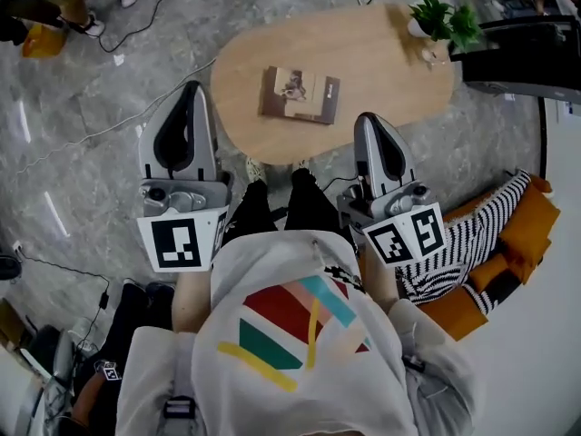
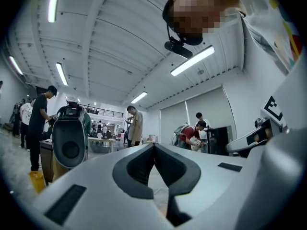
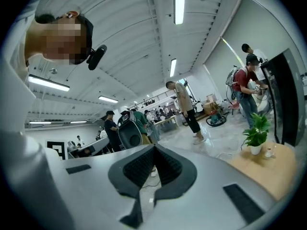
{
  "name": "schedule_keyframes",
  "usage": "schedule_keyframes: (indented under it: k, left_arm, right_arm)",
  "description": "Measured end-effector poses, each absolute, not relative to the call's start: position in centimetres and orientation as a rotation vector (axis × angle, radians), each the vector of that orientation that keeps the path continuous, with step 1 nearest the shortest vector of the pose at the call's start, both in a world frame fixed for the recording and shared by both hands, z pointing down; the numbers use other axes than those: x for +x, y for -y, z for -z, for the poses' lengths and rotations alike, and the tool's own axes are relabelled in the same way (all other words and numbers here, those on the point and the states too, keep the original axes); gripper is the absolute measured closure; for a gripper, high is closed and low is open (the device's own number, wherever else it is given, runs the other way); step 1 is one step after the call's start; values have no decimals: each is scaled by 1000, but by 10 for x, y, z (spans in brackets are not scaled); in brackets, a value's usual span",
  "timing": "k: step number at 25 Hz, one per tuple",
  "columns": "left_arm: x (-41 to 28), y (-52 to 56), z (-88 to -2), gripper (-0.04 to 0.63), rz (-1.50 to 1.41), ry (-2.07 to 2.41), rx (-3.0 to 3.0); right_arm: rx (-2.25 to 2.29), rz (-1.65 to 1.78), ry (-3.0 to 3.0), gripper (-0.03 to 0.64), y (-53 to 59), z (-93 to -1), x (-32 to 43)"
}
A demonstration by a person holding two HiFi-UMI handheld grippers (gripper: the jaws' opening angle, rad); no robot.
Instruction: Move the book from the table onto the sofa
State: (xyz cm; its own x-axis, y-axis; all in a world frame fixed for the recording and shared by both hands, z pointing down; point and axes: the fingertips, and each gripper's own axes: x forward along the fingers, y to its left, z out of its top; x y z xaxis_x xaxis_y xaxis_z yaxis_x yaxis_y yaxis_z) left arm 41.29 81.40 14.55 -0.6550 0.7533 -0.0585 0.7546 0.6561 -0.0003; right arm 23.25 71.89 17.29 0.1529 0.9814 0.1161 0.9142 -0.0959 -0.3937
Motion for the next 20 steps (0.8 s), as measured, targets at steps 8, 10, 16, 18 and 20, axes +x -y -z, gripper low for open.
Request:
schedule_keyframes:
  k: [8,10,16,18,20]
  left_arm:
    - [351,-833,-322,588,-175,-3081,1440]
    - [334,-836,-371,588,-205,-3129,1441]
    - [295,-837,-526,588,-499,-3207,1430]
    - [289,-832,-574,588,-619,-3239,1424]
    - [284,-824,-613,588,-707,-3285,1406]
  right_arm:
    - [-2025,-40,1823,606,-750,-276,185]
    - [-2006,-12,1795,605,-757,-317,183]
    - [-1986,120,1702,606,-769,-444,186]
    - [-1968,145,1673,606,-768,-476,187]
    - [-1948,165,1657,606,-766,-500,188]
